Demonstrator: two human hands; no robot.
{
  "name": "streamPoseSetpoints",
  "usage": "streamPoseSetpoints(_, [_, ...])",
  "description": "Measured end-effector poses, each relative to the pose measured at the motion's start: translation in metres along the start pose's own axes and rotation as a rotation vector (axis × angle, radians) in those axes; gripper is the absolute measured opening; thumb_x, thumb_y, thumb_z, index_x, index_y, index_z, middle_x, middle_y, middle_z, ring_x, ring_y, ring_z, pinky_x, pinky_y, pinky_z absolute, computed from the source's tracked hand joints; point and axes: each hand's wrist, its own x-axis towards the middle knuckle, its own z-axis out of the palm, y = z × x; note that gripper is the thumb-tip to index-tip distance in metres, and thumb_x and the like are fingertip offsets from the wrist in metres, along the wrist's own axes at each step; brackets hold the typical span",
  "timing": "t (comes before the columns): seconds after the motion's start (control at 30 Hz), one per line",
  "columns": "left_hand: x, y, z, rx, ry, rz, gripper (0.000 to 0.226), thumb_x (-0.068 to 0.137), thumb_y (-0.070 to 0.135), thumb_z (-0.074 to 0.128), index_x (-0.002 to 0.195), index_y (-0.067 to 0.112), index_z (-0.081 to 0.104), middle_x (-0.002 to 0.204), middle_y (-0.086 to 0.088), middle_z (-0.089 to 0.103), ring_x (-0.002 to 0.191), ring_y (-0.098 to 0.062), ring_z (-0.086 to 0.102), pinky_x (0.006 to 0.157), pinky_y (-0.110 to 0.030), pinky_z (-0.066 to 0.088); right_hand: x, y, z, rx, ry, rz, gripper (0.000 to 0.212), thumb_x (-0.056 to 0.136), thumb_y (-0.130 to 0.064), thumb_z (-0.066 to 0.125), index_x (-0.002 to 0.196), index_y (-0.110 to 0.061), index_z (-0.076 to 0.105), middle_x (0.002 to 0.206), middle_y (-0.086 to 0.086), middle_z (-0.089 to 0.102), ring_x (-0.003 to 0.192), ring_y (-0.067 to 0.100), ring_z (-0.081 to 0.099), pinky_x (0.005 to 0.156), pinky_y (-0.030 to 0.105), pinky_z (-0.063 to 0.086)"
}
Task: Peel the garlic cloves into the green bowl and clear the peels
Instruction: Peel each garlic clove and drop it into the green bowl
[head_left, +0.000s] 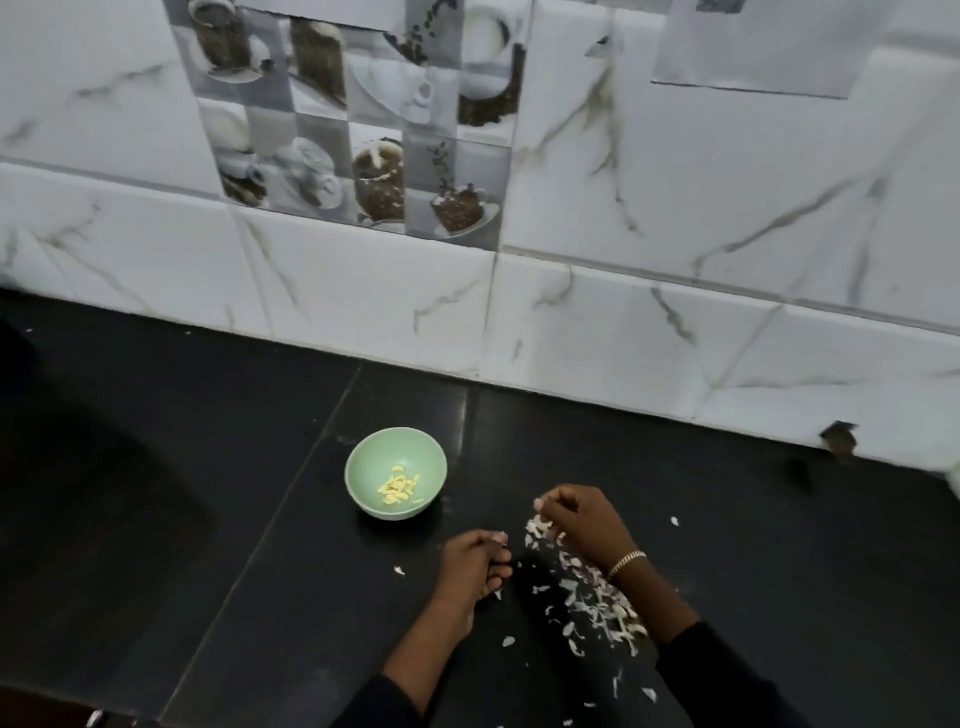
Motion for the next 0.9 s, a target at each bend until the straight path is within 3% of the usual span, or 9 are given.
streamPoseSetpoints(0.2, [0.003,-0.008,0.045,0.163,-0.067,0.059,0.007,0.097,0.01,0.061,0.094,0.008,0.067,0.074,-0.005,0.066,0.06,-0.013,0.061,0.053,-0.022,0.043,-0.055,0.067,-0.065,-0.017,0.157,0.16,0.014,0.09,-0.004,0.064,0.084,-0.012,0.074,0.073,0.008,0.073,0.058,0.014,0.064,0.058,0.032,0.054])
streamPoseSetpoints(0.33, [0.0,-0.023,0.077,0.232,-0.12,0.077,0.007,0.097,0.009,0.062,0.093,0.007,0.067,0.075,-0.006,0.066,0.059,-0.012,0.06,0.052,-0.021,0.045,-0.085,0.105,-0.1,-0.082,0.282,0.244,0.021,0.088,-0.005,0.063,0.08,-0.021,0.073,0.065,-0.001,0.07,0.056,0.01,0.063,0.057,0.025,0.051])
streamPoseSetpoints(0.43, [-0.002,-0.035,0.097,0.287,-0.15,0.095,0.008,0.097,0.009,0.061,0.094,0.006,0.067,0.076,-0.007,0.066,0.058,-0.012,0.06,0.052,-0.022,0.045,-0.102,0.128,-0.116,-0.148,0.342,0.302,0.018,0.089,-0.01,0.064,0.081,-0.024,0.073,0.075,-0.005,0.072,0.071,0.012,0.068,0.068,0.028,0.054])
streamPoseSetpoints(0.5, [-0.004,-0.041,0.108,0.326,-0.164,0.108,0.008,0.097,0.01,0.061,0.097,0.005,0.068,0.076,-0.006,0.067,0.06,-0.012,0.061,0.054,-0.022,0.046,-0.109,0.137,-0.122,-0.171,0.339,0.327,0.017,0.089,-0.011,0.064,0.084,-0.025,0.073,0.08,-0.005,0.072,0.077,0.014,0.069,0.074,0.031,0.057])
streamPoseSetpoints(0.57, [-0.005,-0.044,0.116,0.35,-0.164,0.111,0.009,0.097,0.01,0.06,0.1,0.004,0.068,0.077,-0.005,0.067,0.061,-0.012,0.061,0.053,-0.02,0.046,-0.111,0.143,-0.125,-0.228,0.316,0.338,0.016,0.087,-0.01,0.064,0.088,-0.024,0.073,0.087,-0.004,0.071,0.082,0.011,0.067,0.077,0.026,0.054])
streamPoseSetpoints(0.7, [-0.006,-0.047,0.126,0.376,-0.164,0.131,0.009,0.098,0.008,0.06,0.097,0.003,0.067,0.075,-0.005,0.065,0.058,-0.012,0.06,0.049,-0.018,0.044,-0.108,0.153,-0.125,-0.356,0.189,0.328,0.014,0.079,-0.018,0.076,0.085,-0.029,0.068,0.088,-0.005,0.067,0.08,0.006,0.062,0.069,0.012,0.045])
streamPoseSetpoints(0.8, [-0.008,-0.051,0.124,0.382,-0.162,0.147,0.008,0.098,0.007,0.06,0.095,0.004,0.067,0.075,-0.007,0.064,0.057,-0.012,0.058,0.049,-0.019,0.043,-0.103,0.157,-0.119,-0.462,0.083,0.325,0.015,0.079,-0.024,0.077,0.082,-0.033,0.065,0.084,-0.011,0.063,0.083,0.009,0.062,0.077,0.023,0.05])
streamPoseSetpoints(0.9, [-0.009,-0.054,0.122,0.393,-0.165,0.16,0.01,0.098,0.006,0.059,0.093,0.006,0.067,0.075,-0.006,0.065,0.059,-0.012,0.059,0.052,-0.02,0.045,-0.098,0.161,-0.111,-0.493,0.071,0.345,0.014,0.081,-0.02,0.072,0.079,-0.031,0.063,0.087,-0.011,0.064,0.088,0.012,0.064,0.08,0.026,0.051])
